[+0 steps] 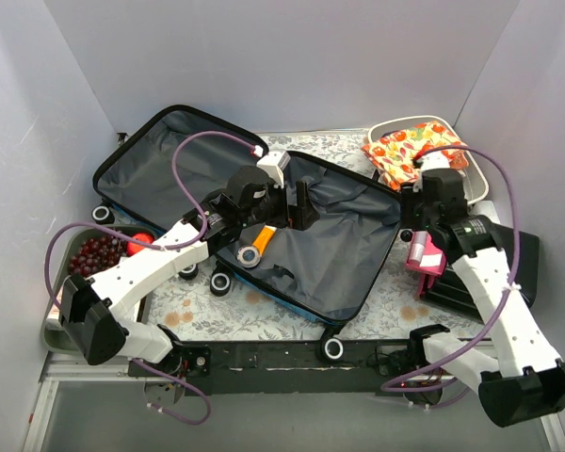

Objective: Open, take out, and arrange the luggage

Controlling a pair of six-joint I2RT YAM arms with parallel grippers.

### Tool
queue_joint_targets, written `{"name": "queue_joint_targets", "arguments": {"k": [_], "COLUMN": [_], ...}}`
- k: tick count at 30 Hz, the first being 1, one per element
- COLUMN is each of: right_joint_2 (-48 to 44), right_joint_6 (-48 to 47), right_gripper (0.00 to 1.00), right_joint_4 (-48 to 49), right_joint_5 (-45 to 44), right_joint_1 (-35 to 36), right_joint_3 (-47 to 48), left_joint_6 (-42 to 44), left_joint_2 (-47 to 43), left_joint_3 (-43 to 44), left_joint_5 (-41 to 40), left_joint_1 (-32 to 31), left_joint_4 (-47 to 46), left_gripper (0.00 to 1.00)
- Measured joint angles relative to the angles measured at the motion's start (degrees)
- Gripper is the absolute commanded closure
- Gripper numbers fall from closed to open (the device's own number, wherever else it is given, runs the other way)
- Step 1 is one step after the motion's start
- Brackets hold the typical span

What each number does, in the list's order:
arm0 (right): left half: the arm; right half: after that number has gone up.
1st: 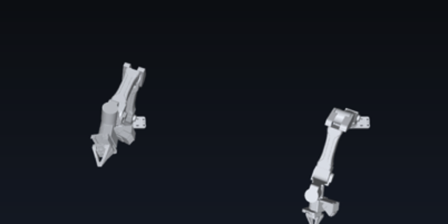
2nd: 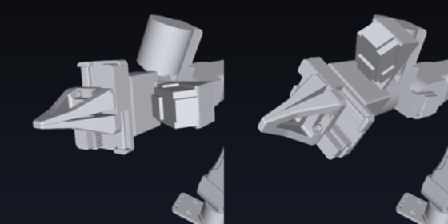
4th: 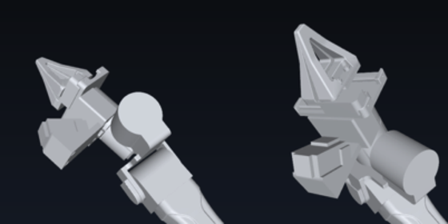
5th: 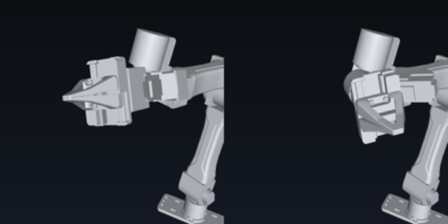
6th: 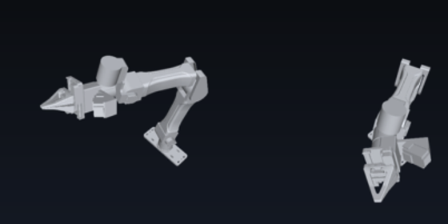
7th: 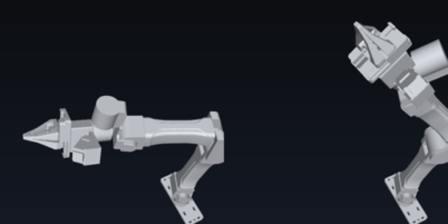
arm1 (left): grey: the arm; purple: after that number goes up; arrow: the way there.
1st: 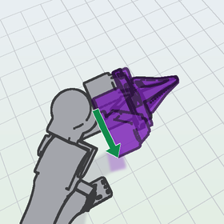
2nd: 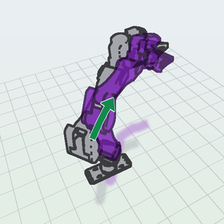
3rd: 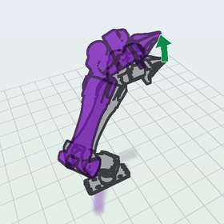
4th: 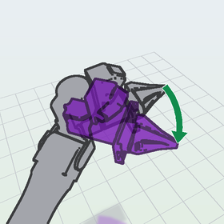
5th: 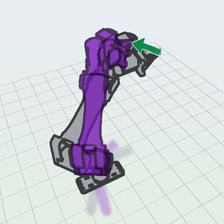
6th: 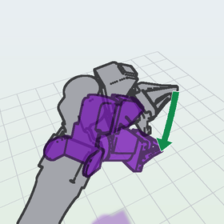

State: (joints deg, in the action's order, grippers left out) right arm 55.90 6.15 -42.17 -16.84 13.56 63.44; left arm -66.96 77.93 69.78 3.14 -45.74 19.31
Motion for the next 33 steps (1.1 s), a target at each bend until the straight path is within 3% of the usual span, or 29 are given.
{"name": "queue_joint_targets", "arguments": {"k": [6, 12, 17, 27, 29, 30, 33], "right_joint_2": [6.8, 16.6, 20.9, 24.3, 25.3, 25.5, 25.6], "right_joint_6": [-4.2, -8.7, -13.6, -21.9, -22.8, -23.0, -23.5], "right_gripper": [0.54, 0.55, 0.55, 0.51, 0.56, 0.64, 0.66], "right_joint_4": [0.9, -2.2, -5.7, -11.1, -11.5, -11.7, -11.7], "right_joint_5": [2.0, -6.3, -12.0, -14.2, -14.5, -14.7, -15.8], "right_joint_1": [8.0, 14.9, 15.0, 15.0, 15.0, 15.0, 15.0], "right_joint_3": [0.8, 2.9, 4.7, 3.4, 3.4, 3.4, 3.3], "left_joint_6": [0.0, 0.0, 0.1, 0.3, 0.3, 0.3, 0.3], "left_joint_2": [1.2, 1.3, 1.3, 1.3, 1.3, 1.3, 1.3], "left_joint_3": [0.0, 0.0, 0.0, 0.0, 0.0, 0.0, 0.0], "left_joint_5": [0.3, 0.2, 0.2, -0.2, -0.2, -0.3, -0.2], "left_joint_1": [0.0, 0.0, 0.0, 0.0, 0.0, 0.0, 0.0], "left_joint_4": [0.2, 0.5, 0.5, 0.9, 0.9, 0.9, 0.8], "left_gripper": [0.02, 0.02, 0.02, 0.02, 0.02, 0.02, 0.02]}}
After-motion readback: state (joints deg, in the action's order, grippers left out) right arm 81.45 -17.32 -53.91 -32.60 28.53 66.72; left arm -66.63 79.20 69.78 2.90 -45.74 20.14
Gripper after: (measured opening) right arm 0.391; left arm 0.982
